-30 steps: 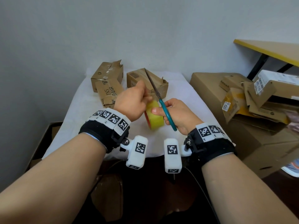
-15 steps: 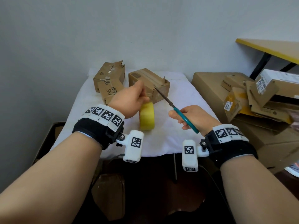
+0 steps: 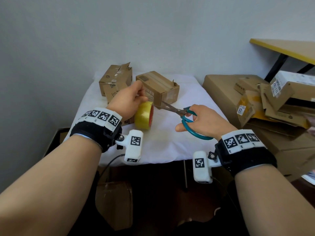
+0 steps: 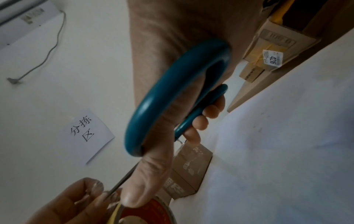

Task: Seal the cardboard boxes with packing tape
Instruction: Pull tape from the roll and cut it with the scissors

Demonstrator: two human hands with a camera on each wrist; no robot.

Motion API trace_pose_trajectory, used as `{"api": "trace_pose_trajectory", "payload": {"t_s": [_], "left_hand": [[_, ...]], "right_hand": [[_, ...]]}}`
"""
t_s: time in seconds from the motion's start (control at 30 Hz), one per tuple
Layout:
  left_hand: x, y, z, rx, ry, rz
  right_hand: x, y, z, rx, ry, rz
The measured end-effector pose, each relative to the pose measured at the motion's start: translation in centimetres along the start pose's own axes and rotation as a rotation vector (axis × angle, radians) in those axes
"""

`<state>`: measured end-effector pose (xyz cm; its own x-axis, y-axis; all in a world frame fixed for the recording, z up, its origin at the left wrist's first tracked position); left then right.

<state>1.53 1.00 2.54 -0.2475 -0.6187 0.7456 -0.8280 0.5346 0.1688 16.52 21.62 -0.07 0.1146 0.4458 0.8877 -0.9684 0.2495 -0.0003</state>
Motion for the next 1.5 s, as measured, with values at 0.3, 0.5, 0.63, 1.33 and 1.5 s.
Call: {"api": "trace_pose_trajectory", "payload": {"t_s": [0.3,0.5,0.63,1.33,1.5], "left_hand": [[-0.7,-0.6,-0.9,-0.064,0.046,0.028],[-0.8,-0.9,-1.2,-0.087,0.069,0.025],[-1.0,-1.1,-1.0,-0.087,0.099,0.027],[-2.9,-0.7,0.2,-0.033,0.018,-0.124],[-2.5,-0.9,0.3,-0.043,0.004,-0.143]], "right_hand": [[-0.1,0.8,1.8,0.087,-0.292,-0.028],[-0.3,0.6,2.9,0.093,-0.337,-0.003],[-0.4,0.6,3.3,0.09,-0.305,0.018],[0.3,0.1,4.7,0.046,-0.271,0.069],[0.6,-0.2,5.1,0.034,-0.286,0.062]]}}
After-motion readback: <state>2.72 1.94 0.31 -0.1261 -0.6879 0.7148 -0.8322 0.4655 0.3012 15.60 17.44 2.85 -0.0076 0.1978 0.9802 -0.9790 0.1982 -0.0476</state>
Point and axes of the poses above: each hand's wrist, its own y-axis towards the middle knuckle, its own x-axis out of the back of the hand, z = x × y, the point moved 5 cm from there along y, towards the middle knuckle, and after that the axes turned 9 degrees about x, right-handed, at the moved point
